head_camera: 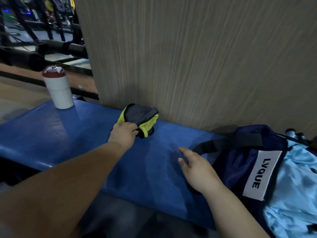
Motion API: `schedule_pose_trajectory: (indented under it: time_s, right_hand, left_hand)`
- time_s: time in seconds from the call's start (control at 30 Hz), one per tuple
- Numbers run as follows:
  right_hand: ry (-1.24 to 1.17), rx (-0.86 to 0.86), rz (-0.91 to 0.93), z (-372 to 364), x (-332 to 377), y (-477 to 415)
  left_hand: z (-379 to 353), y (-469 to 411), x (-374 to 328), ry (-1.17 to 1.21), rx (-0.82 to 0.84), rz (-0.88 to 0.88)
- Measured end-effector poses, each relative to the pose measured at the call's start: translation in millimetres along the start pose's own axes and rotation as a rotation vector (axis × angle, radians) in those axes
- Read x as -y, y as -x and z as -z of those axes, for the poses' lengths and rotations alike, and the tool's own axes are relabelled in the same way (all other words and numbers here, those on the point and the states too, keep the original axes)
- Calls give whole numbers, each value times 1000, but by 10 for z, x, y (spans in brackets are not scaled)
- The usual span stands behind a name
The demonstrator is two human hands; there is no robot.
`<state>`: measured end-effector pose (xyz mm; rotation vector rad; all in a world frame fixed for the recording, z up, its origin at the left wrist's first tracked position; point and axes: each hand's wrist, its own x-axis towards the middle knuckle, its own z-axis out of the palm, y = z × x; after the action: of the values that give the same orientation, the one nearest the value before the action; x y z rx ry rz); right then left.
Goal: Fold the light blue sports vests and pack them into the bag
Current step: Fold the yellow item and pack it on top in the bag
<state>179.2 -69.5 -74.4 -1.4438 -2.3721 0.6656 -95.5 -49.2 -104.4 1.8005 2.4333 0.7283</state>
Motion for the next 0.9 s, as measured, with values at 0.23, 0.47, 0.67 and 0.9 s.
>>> schedule_pose_trajectory:
  time_s: [0.23, 0.47, 0.67, 0.9]
  right_hand:
    - [-48, -50, 33, -115, 108, -14]
    - [-79, -53, 19, -150, 128, 32]
    - [49, -175, -1, -106, 67, 43]
    - [60, -386, 90, -7, 82, 122]
  left_hand:
    - [117, 605, -209, 377, 121, -142]
    - [132, 1017, -370, 626, 307, -167]
    - [192, 1070, -269, 501, 261, -195]
    - [273, 1090, -256, 523, 123, -9]
